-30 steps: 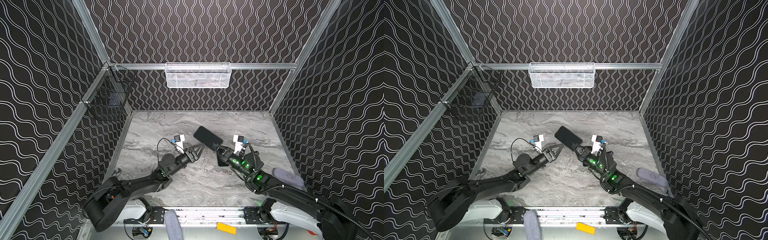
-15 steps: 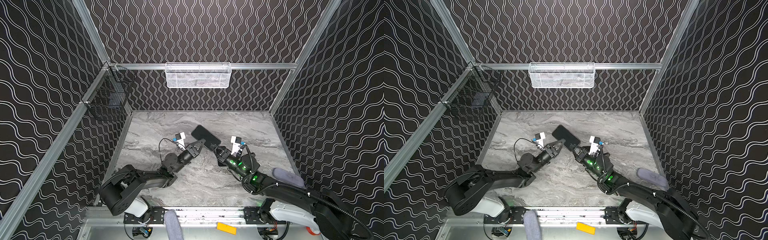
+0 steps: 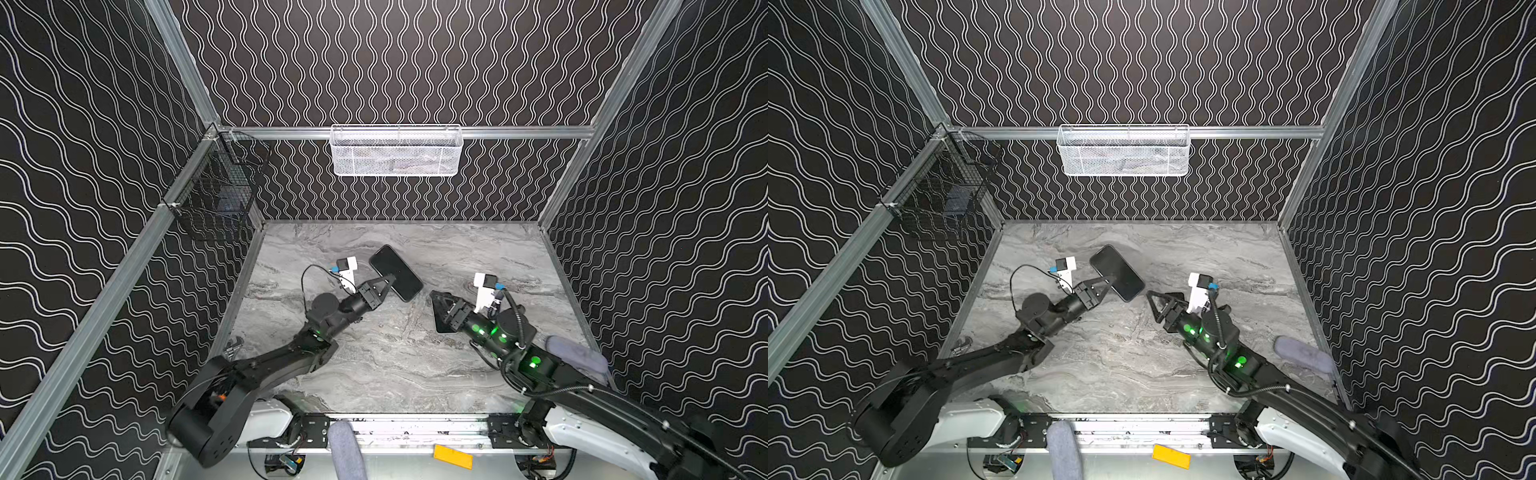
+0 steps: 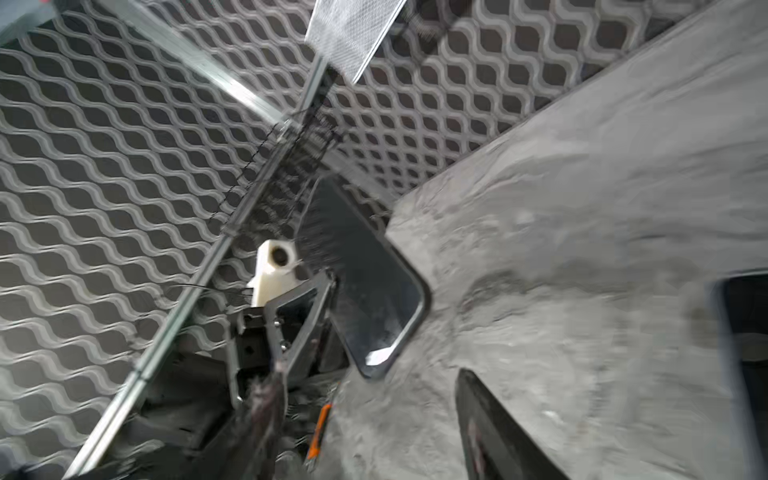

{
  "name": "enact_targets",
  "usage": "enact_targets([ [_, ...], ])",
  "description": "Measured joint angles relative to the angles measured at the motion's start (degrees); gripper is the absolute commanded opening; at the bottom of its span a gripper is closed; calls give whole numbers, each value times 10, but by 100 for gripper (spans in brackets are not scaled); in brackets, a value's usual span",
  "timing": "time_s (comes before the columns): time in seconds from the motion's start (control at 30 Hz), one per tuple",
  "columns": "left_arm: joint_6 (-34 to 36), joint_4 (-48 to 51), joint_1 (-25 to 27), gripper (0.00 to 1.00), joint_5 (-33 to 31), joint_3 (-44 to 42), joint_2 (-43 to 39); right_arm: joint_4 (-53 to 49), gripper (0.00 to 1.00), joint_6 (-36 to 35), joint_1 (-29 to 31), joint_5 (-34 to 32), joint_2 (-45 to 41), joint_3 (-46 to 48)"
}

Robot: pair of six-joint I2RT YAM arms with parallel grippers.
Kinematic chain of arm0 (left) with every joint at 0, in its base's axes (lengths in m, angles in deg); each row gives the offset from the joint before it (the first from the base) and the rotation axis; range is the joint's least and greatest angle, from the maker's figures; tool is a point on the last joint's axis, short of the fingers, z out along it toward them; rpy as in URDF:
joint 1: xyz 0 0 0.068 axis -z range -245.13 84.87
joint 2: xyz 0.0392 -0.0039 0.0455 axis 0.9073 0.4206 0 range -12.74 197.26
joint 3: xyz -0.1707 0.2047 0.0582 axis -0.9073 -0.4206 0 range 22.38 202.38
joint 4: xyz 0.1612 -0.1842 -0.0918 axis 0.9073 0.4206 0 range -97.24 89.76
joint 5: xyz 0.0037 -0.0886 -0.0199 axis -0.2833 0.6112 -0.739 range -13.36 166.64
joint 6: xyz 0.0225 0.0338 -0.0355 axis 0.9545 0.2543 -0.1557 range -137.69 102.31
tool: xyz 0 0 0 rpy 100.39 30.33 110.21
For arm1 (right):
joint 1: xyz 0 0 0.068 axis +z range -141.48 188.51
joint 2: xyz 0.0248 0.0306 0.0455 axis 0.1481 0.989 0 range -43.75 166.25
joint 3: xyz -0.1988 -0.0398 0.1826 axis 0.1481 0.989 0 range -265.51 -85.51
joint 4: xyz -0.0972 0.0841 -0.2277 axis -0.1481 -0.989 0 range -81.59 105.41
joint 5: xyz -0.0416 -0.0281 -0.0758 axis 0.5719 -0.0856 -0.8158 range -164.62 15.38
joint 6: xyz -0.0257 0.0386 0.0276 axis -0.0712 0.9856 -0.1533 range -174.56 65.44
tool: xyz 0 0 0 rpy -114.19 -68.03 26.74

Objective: Put the phone into the phone case

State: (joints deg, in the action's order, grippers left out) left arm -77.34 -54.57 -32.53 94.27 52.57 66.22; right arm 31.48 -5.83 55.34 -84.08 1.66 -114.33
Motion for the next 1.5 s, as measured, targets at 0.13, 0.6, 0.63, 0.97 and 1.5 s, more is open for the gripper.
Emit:
enact_targets([
  [0.13,153,286,-8,0,39,120,-9,-175,70,-23,-3,-111,-54,-37],
  [0.6,346,699,-28,0,122,288,183,-372,73,-90,-34,-198,-40,-69],
  [0.63,346,698,-30,0,129,292,194,-373,73,-90,-35,-192,-36,-68],
  [0.97,316,654,-41,0,167,281,262,-360,73,-98,-57,-146,-35,-52],
  [1.5,296,607,-61,11,184,310,332,-324,73,-102,-78,-96,-17,-33],
])
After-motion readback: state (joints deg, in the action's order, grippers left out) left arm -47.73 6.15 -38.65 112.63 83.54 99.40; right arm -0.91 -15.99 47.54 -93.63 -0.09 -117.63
